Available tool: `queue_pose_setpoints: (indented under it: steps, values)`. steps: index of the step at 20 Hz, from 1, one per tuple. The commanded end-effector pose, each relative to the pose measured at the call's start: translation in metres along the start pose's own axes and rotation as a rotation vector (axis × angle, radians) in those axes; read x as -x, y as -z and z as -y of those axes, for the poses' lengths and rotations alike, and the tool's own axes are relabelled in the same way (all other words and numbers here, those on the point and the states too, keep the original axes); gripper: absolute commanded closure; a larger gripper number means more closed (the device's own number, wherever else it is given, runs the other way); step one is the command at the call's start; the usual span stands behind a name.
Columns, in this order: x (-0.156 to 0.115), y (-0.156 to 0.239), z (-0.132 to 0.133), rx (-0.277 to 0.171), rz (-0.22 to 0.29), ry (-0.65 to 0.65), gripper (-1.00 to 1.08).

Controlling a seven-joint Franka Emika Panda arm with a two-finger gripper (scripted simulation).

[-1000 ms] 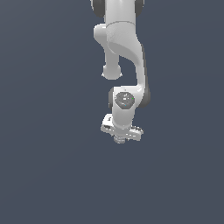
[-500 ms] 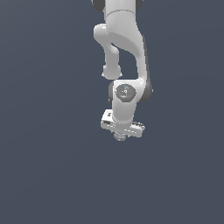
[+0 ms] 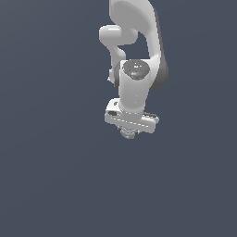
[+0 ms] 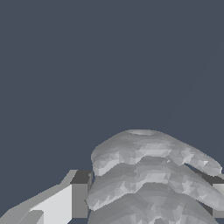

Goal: Pick up the object and move it to a goal position.

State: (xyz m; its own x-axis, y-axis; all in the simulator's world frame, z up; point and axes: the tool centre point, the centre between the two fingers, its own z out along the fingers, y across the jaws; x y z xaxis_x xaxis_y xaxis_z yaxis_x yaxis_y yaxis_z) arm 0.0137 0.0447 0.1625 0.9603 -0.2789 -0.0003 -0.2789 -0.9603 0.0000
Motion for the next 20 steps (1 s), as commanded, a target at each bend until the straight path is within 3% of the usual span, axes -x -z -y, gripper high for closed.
queue_pose_setpoints:
  steps: [1,20]
  values:
    - [0.003,0.03,-0.001,0.0,-0.001,0.0,1.08]
    - [0.018,0.246,-0.004,0.0,-0.001,0.0,1.08]
